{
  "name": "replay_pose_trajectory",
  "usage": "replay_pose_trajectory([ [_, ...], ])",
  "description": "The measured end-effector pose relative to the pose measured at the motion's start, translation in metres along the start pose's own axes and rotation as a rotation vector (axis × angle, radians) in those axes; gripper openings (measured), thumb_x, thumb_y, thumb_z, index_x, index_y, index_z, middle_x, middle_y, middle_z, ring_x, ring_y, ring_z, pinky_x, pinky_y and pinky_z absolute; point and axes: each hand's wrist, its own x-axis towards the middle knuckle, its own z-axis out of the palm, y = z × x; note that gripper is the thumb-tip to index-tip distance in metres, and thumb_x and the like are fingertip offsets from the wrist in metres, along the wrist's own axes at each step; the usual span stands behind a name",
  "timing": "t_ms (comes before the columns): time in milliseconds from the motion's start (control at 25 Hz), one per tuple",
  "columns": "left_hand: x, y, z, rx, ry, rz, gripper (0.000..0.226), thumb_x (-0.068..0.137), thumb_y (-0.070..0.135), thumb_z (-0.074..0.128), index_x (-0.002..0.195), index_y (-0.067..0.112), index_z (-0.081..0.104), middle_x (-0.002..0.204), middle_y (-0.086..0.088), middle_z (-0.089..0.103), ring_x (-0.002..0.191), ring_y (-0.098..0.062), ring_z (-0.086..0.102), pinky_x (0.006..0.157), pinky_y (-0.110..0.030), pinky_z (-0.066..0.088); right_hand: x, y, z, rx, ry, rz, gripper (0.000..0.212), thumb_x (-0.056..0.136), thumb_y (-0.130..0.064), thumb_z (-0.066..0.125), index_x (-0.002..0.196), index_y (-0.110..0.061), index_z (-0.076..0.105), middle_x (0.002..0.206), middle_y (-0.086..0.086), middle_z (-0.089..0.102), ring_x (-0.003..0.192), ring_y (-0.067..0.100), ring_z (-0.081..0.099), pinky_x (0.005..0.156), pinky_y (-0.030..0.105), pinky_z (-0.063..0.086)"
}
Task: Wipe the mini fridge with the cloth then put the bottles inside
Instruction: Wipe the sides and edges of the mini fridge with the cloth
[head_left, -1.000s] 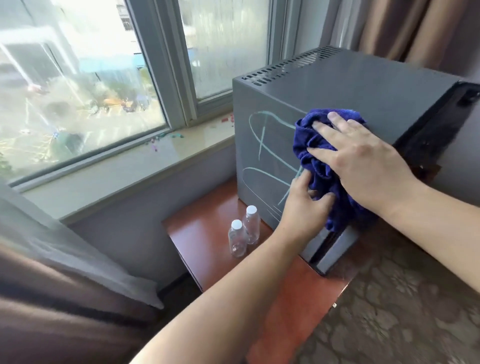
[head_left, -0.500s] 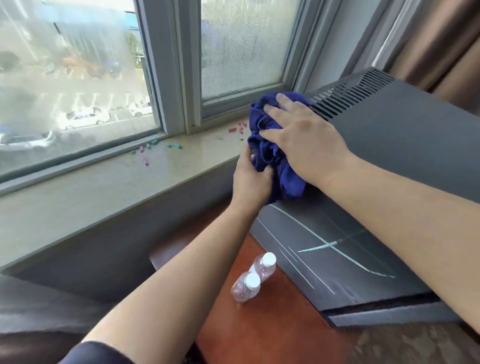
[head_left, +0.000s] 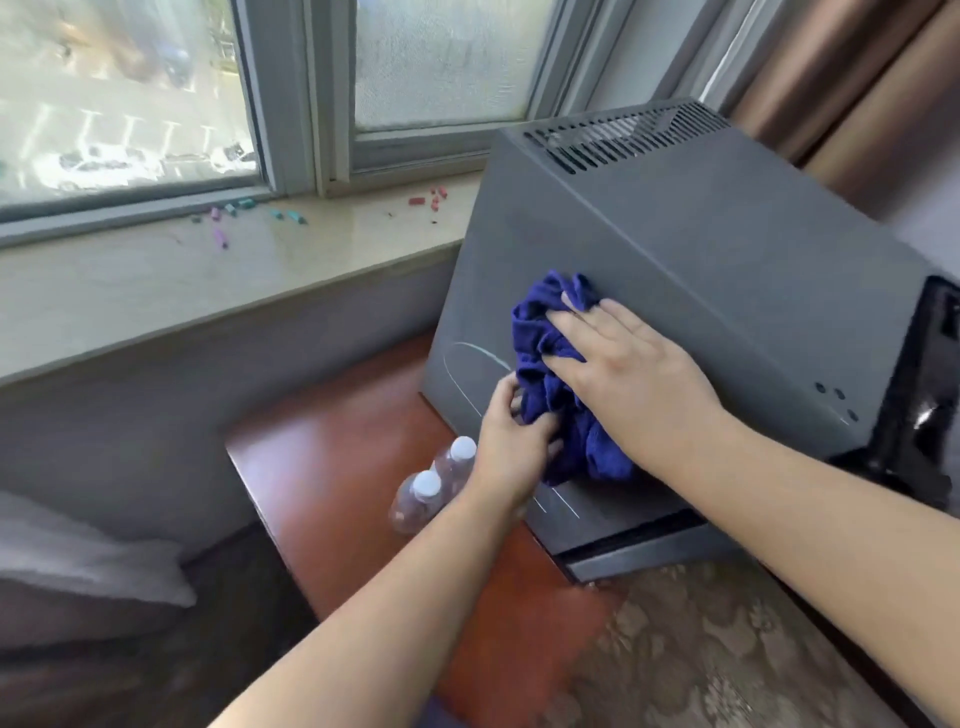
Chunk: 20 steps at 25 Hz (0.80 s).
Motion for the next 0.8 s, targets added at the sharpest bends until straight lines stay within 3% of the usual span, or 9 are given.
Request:
replay_pose_trajectory([
  [160, -0.069, -0.087, 0.019, 0.119, 0.206, -0.313, 0.063, 0.076, 0.031, 0.076, 0.133, 0.035, 0.049, 0.129, -0.003, 0.059, 0.109, -0.023, 0.069, 0.092, -0.046, 0.059, -0.122, -0.006, 0.026, -0.078, -0.148, -0.033, 0.049, 0.097, -0.019, 0.037, 0.142, -0.019, 0.057, 0.164, 0.016, 0.031, 0.146, 0.035, 0.037, 0.127, 0.047, 0.009],
  [240, -0.092, -0.107, 0.037, -0.031, 0.153, -0.522, 0.047, 0.086, 0.036, 0.072, 0.128, 0.037, 0.052, 0.124, -0.009, 0.07, 0.101, -0.028, 0.074, 0.088, -0.047, 0.06, -0.164, -0.004, 0.034, -0.12, -0.22, -0.047, 0.048, 0.09, -0.018, 0.053, 0.137, -0.015, 0.064, 0.158, 0.018, 0.041, 0.141, 0.037, 0.046, 0.124, 0.051, 0.018],
  [320, -0.106, -0.109, 0.052, -0.16, 0.09, -0.599, 0.032, 0.095, 0.036, 0.065, 0.125, 0.032, 0.057, 0.119, -0.009, 0.074, 0.099, -0.032, 0.075, 0.097, -0.049, 0.056, -0.18, 0.001, 0.036, -0.128, -0.233, -0.06, 0.047, 0.08, -0.015, 0.065, 0.127, -0.012, 0.071, 0.15, 0.019, 0.051, 0.134, 0.038, 0.054, 0.12, 0.052, 0.023],
  [400, -0.108, -0.108, 0.057, -0.297, 0.146, -0.563, 0.029, 0.096, 0.029, 0.062, 0.125, 0.023, 0.062, 0.124, -0.013, 0.072, 0.102, -0.032, 0.074, 0.097, -0.045, 0.057, -0.18, 0.002, 0.033, -0.138, -0.204, -0.034, 0.047, 0.08, -0.015, 0.065, 0.127, -0.01, 0.07, 0.149, 0.02, 0.052, 0.133, 0.038, 0.055, 0.121, 0.052, 0.019],
  [480, -0.102, -0.094, 0.056, -0.45, 0.204, -0.495, 0.028, 0.092, 0.024, 0.062, 0.116, 0.015, 0.07, 0.125, -0.018, 0.07, 0.112, -0.036, 0.07, 0.09, -0.046, 0.06, -0.169, -0.001, 0.036, -0.155, -0.214, -0.036, 0.052, 0.093, -0.019, 0.045, 0.144, -0.011, 0.054, 0.162, 0.021, 0.032, 0.147, 0.038, 0.036, 0.122, 0.053, -0.006],
  [560, -0.089, -0.07, 0.047, -0.487, 0.186, -0.361, 0.029, 0.09, 0.028, 0.064, 0.115, 0.017, 0.072, 0.126, -0.013, 0.071, 0.118, -0.032, 0.067, 0.087, -0.044, 0.06, -0.146, -0.005, 0.036, -0.142, -0.219, -0.064, 0.059, 0.097, -0.02, 0.02, 0.154, -0.011, 0.034, 0.168, 0.021, 0.008, 0.155, 0.038, 0.014, 0.114, 0.051, -0.028],
  [680, -0.046, -0.021, 0.032, -0.268, 0.126, -0.109, 0.033, 0.092, 0.033, 0.065, 0.125, 0.033, 0.062, 0.128, 0.001, 0.07, 0.119, -0.019, 0.068, 0.091, -0.036, 0.056, -0.081, -0.006, 0.022, -0.134, -0.105, -0.075, 0.062, 0.096, -0.021, 0.015, 0.155, -0.01, 0.029, 0.169, 0.019, 0.002, 0.156, 0.035, 0.006, 0.112, 0.05, -0.031],
  [800, 0.012, 0.031, 0.008, -0.076, 0.181, 0.095, 0.028, 0.099, 0.024, 0.062, 0.125, 0.036, 0.059, 0.127, -0.004, 0.07, 0.118, -0.024, 0.068, 0.099, -0.046, 0.055, 0.002, 0.001, 0.004, -0.199, -0.019, -0.115, 0.059, 0.098, -0.026, 0.025, 0.155, -0.013, 0.031, 0.169, 0.017, 0.004, 0.156, 0.033, 0.004, 0.114, 0.051, -0.028],
])
